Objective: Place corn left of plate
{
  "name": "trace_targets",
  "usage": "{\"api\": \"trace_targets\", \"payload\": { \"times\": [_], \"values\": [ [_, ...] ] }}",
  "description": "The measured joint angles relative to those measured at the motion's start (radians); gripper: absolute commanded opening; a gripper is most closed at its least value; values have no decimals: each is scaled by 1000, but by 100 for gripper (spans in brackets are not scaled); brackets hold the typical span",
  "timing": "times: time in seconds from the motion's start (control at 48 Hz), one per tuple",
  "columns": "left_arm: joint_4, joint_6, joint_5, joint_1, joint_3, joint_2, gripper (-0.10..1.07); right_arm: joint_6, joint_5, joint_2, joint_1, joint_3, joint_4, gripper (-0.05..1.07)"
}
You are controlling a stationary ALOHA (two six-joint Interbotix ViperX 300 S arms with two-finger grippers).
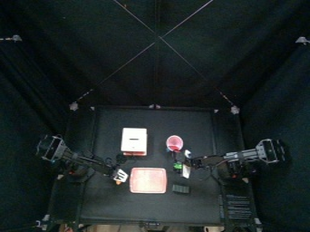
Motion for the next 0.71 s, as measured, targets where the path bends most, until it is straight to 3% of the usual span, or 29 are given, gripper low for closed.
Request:
{"api": "trace_targets", "payload": {
  "times": [0.708],
  "values": [
    [-31, -20, -28, -2, 20, 0, 83, 2, 0, 0, 0, 0, 0, 88]
  ]
}}
